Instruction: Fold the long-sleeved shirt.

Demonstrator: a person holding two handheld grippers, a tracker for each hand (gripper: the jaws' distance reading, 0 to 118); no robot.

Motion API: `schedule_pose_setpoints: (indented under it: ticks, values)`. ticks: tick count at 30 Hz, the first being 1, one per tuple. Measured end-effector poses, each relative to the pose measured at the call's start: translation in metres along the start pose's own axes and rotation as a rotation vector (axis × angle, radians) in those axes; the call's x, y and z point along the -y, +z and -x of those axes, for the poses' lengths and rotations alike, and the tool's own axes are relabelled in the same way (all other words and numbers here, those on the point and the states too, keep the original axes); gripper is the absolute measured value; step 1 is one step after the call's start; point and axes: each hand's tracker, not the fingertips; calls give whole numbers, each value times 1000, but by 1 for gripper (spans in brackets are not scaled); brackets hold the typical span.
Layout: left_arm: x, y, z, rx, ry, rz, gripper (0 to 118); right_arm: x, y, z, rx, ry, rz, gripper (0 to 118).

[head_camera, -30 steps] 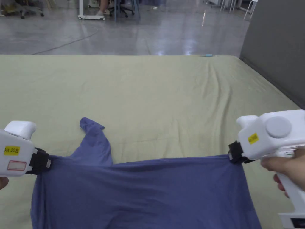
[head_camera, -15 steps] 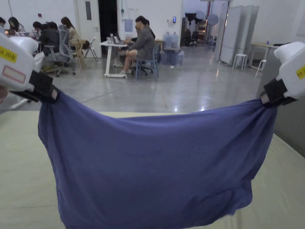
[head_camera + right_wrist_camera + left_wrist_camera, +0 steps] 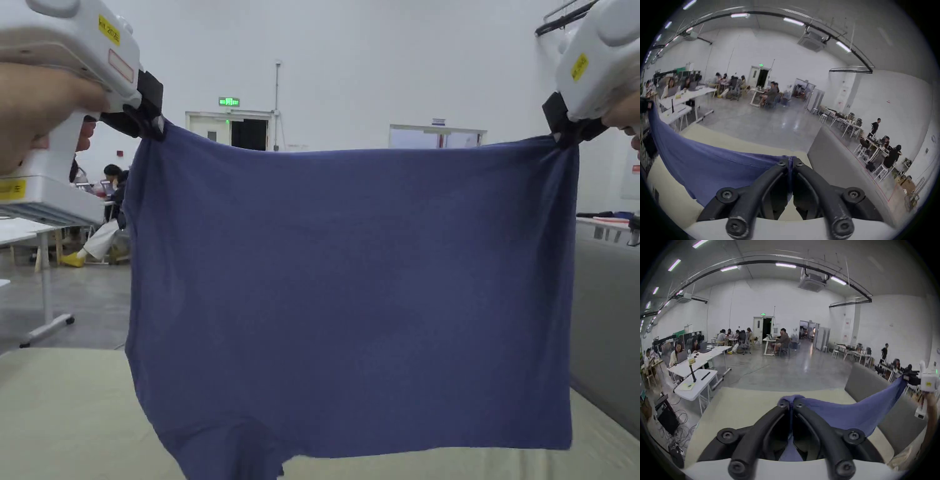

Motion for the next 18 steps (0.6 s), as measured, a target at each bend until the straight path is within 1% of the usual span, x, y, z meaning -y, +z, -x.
schedule_pose_setpoints:
  ticks: [2,3,4,5,6,7,8,9,11,13,14,16,18]
  values:
    - [-9,-5,-3,-11,-4,-28,0,-10,0,-2,23,-12,-25,1]
    - [-14,-7,-5,-20,-8,-27,0,-14,0,-2,23,-7,-25,1]
    - [-18,-8,-5,-26,-20,-67,0,-19,0,-2,41,-2,-40,1]
    - [-22,-8,-5,-12,-21,-64,0,-9,11,1,42,-4,-47,1]
    - [-26,-8,-7,-8,-15,-112,0,-12,12,1,61,-6,-60,1]
    - [-28,-7,-6,12,3,-149,0,-13,14,2,74,-25,-82,1]
    - [-28,-8,-5,11,14,-127,0,-13,12,0,51,-44,-83,1]
    - [-27,-11,-4,15,18,-123,0,-12,7,0,57,-44,-71,1]
    - [-17,-20,-8,-11,-24,-77,0,0,-2,5,55,-20,-58,1]
    - [2,-34,-8,-20,-72,-23,0,18,-19,10,34,8,-37,1]
    - [13,-42,-9,-17,-85,7,0,31,-28,14,31,15,-9,1]
    - [45,-66,-6,-26,-91,92,0,67,-53,24,-4,13,65,1]
    - [84,-92,-3,-25,-95,205,0,106,-81,38,-34,15,136,1]
